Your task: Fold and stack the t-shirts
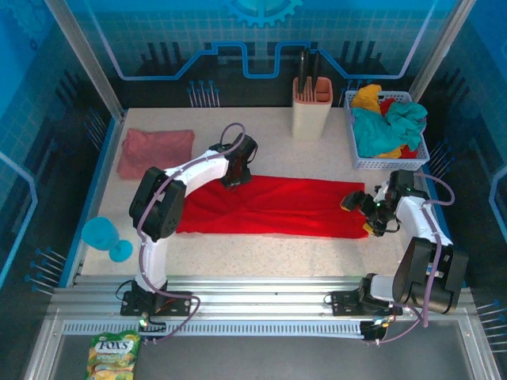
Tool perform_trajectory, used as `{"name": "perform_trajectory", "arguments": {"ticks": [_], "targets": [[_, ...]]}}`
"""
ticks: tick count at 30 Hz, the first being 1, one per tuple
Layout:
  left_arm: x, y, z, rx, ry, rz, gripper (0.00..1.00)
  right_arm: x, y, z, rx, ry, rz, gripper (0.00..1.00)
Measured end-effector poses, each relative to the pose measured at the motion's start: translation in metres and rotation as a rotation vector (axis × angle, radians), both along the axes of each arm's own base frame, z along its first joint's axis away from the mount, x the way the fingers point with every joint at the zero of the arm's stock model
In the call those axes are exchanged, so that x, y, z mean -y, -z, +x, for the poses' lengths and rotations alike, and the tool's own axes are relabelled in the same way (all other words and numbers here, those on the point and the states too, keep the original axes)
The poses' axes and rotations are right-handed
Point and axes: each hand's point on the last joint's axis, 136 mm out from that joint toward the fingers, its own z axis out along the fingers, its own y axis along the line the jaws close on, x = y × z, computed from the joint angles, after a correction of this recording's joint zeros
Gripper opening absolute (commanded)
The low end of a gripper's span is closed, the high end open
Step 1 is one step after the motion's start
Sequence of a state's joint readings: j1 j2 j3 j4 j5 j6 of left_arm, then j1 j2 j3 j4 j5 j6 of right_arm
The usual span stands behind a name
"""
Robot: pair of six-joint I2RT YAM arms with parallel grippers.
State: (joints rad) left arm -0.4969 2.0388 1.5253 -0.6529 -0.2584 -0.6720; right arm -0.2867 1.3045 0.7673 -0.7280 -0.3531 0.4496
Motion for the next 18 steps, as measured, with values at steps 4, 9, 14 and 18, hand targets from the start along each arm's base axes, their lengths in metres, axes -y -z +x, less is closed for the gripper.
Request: {"name": "perform_trajectory", "arguments": {"ticks": [4,9,14,18], "targets": [[-0.004,-0.003,-0.007,-0.020,0.022,0.018,0.60,-0.014,-0.007,0.000,0.026,-0.061,-0.009,0.98],[-0.017,-0.036,-0.025,0.009,0.048,0.005,0.76,-0.048,-0.036,0.017,0.129,-0.210,-0.033,0.98],[-0.057,-0.067,-0.051,0.035,0.014,-0.059,0.76,-0.090,-0.074,0.047,0.287,-0.384,-0.063,1.00],[-0.105,-0.046,-0.076,-0.040,-0.096,-0.109,0.75,-0.130,-0.081,0.073,0.343,-0.549,-0.102,1.00]]}}
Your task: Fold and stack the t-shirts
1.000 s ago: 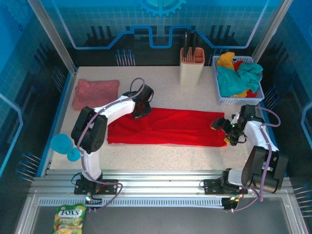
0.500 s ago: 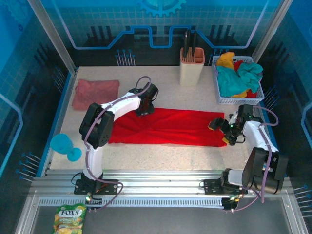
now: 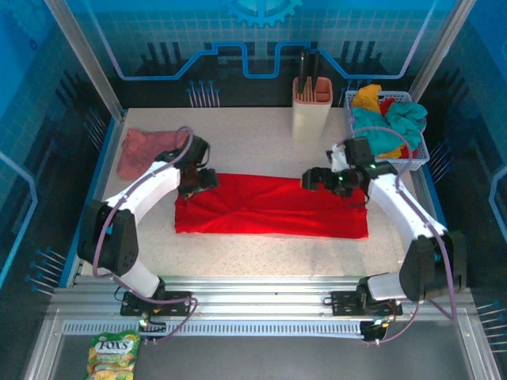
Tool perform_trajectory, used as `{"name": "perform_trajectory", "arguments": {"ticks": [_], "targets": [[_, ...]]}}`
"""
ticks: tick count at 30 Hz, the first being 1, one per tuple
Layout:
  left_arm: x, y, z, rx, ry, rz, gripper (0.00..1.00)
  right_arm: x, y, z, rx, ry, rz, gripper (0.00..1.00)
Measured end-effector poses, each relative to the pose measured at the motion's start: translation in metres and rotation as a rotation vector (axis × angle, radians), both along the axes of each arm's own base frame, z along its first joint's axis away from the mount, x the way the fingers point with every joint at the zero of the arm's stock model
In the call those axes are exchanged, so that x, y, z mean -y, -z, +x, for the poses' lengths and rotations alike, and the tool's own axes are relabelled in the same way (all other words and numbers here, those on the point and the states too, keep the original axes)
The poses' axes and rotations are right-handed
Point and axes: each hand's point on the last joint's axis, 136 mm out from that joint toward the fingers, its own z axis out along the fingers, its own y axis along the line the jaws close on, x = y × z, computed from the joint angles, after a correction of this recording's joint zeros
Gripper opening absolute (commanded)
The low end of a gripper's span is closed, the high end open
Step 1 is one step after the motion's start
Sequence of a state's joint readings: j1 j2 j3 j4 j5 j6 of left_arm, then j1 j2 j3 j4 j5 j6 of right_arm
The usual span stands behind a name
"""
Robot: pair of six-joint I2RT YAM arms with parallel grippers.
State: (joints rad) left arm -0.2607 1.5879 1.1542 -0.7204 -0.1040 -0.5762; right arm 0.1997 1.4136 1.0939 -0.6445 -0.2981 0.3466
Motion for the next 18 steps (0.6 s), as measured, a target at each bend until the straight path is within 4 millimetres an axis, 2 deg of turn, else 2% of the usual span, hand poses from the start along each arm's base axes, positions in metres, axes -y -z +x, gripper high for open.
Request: {"name": "perform_trajectory", "arguments": {"ticks": [3,6,9,11,14,18], "targets": [[-0.009,0.018,-0.028,-0.080,-0.032,-0.060,0.69,-0.028,0.008,0.022,0.022,-0.115,-0.099,0.99],[0.002,0.016,-0.054,-0.095,-0.044,-0.163,0.63,-0.047,0.018,0.047,0.027,-0.178,-0.173,0.94],[0.018,0.004,-0.072,-0.054,-0.069,-0.295,0.61,-0.046,0.036,0.060,-0.018,-0.181,-0.219,0.93],[0.025,0.002,-0.079,-0.041,-0.088,-0.353,0.60,-0.041,0.049,0.057,-0.067,-0.175,-0.246,0.93],[0.030,0.005,-0.077,-0.034,-0.116,-0.392,0.54,-0.034,0.064,0.046,-0.135,-0.155,-0.267,0.92],[0.033,0.011,-0.056,-0.022,-0.140,-0.395,0.48,-0.015,0.084,0.033,-0.217,-0.090,-0.277,0.84]]}}
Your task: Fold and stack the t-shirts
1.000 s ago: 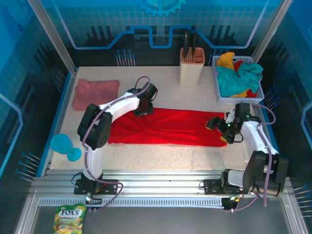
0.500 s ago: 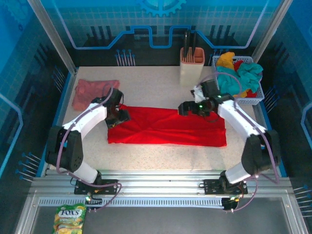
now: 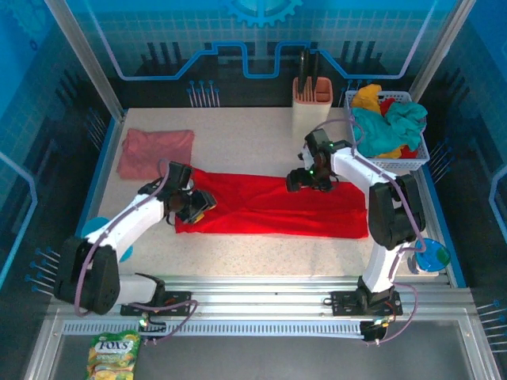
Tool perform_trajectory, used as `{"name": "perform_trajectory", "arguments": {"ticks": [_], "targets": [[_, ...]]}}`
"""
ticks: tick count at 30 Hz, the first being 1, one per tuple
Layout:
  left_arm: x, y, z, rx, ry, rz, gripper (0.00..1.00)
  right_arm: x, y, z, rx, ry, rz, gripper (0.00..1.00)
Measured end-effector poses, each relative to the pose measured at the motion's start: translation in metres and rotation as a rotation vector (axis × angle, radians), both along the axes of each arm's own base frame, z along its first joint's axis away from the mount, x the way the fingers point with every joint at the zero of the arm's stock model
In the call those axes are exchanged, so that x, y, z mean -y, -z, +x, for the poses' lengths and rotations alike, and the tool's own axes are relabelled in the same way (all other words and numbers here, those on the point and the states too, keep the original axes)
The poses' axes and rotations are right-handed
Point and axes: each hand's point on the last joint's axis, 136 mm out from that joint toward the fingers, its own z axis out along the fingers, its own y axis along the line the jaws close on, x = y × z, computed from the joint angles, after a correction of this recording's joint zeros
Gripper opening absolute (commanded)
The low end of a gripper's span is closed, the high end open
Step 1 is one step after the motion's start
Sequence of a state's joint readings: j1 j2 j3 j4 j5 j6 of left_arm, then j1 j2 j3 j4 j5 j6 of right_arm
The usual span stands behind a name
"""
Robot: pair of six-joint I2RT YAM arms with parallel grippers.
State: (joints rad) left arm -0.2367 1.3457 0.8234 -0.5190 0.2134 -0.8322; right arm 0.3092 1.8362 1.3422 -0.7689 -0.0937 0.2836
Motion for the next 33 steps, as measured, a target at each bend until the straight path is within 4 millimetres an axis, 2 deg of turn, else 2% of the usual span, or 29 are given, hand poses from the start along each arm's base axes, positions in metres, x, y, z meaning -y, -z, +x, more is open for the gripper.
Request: {"name": "perform_trajectory", "arguments": {"ticks": [6,13,15,18,25,27,33], "targets": [[0.007,0.024,0.049,-0.036,-0.007,0.039,0.44,0.033,0.025,-0.014,-0.078,0.125,-0.029,0.75],[0.007,0.057,0.072,-0.091,0.022,0.131,0.44,0.055,0.037,-0.015,-0.103,0.247,-0.045,0.62],[0.011,0.067,0.078,-0.119,0.042,0.166,0.43,0.065,0.043,-0.020,-0.125,0.298,-0.057,0.62],[0.024,0.065,0.099,-0.096,0.076,0.188,0.43,0.076,0.051,-0.032,-0.148,0.352,-0.061,0.62],[0.051,0.064,0.146,-0.060,0.131,0.216,0.43,0.078,0.050,-0.059,-0.146,0.398,-0.033,0.63],[0.057,0.063,0.166,-0.047,0.147,0.224,0.42,0.076,0.050,-0.067,-0.151,0.409,-0.020,0.63],[0.078,0.059,0.219,-0.002,0.195,0.232,0.44,0.048,0.048,-0.082,-0.156,0.389,0.018,0.63]]}}
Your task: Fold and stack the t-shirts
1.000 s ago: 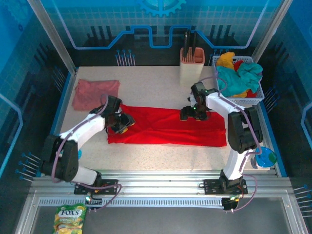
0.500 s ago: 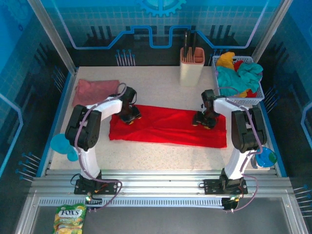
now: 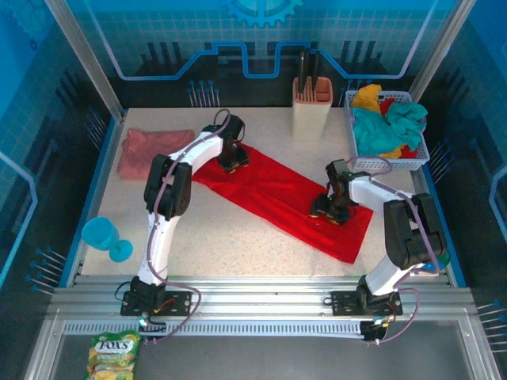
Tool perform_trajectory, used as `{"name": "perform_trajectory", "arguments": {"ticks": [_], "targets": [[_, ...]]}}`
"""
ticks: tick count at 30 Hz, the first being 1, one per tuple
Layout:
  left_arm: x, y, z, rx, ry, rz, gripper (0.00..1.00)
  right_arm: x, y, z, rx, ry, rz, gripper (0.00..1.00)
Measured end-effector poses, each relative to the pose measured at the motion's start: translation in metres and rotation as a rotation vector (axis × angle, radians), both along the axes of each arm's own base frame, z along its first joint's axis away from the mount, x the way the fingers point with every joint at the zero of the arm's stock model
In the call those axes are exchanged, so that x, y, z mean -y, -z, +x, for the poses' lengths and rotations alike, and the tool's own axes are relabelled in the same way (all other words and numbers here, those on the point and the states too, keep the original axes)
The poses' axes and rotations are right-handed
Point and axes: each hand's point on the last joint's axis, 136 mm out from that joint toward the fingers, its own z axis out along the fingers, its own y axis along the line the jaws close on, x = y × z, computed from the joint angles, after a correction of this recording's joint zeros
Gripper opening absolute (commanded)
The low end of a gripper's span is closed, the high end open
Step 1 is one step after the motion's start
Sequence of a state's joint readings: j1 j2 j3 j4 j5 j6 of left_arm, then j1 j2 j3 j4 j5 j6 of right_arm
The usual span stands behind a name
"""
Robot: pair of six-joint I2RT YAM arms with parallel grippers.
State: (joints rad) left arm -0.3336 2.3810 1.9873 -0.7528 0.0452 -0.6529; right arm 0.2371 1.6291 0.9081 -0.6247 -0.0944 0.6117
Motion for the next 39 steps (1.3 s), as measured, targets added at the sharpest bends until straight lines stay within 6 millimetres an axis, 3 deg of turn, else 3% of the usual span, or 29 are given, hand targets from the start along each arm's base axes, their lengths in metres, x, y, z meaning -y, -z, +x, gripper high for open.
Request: {"name": "perform_trajectory", "arguments": {"ticks": [6,11,16,19,22,27,30,32,36,39], "targets": [[0.027,-0.004,0.041,0.052,0.071,-0.037,0.46,-0.046,-0.001,-0.008,0.013,-0.056,0.040,0.64],[0.037,-0.008,0.045,0.066,0.120,-0.072,0.50,-0.079,0.000,-0.008,0.027,-0.074,0.067,0.65],[0.034,-0.011,0.046,0.082,0.165,-0.064,0.56,-0.086,-0.004,-0.006,0.043,-0.043,0.073,0.71],[0.023,-0.018,0.041,0.075,0.172,-0.054,0.60,-0.077,-0.013,-0.007,0.055,-0.022,0.049,0.77],[0.003,-0.038,0.028,0.071,0.162,-0.046,0.64,-0.064,-0.033,-0.006,0.089,0.001,0.044,0.84],[-0.025,-0.089,-0.015,0.112,0.132,-0.055,0.67,-0.032,-0.073,0.011,0.181,0.066,0.061,0.98],[-0.028,-0.103,-0.043,0.136,0.111,-0.087,0.67,-0.014,-0.082,0.017,0.203,0.082,0.059,1.00],[-0.027,-0.097,-0.057,0.132,0.089,-0.115,0.67,-0.005,-0.082,0.018,0.199,0.082,0.060,1.00],[-0.025,-0.054,-0.077,0.069,0.044,-0.161,0.67,0.013,-0.081,0.020,0.190,0.083,0.066,1.00],[-0.022,-0.030,-0.075,0.041,0.022,-0.181,0.66,0.026,-0.079,0.023,0.186,0.100,0.082,1.00]]}}
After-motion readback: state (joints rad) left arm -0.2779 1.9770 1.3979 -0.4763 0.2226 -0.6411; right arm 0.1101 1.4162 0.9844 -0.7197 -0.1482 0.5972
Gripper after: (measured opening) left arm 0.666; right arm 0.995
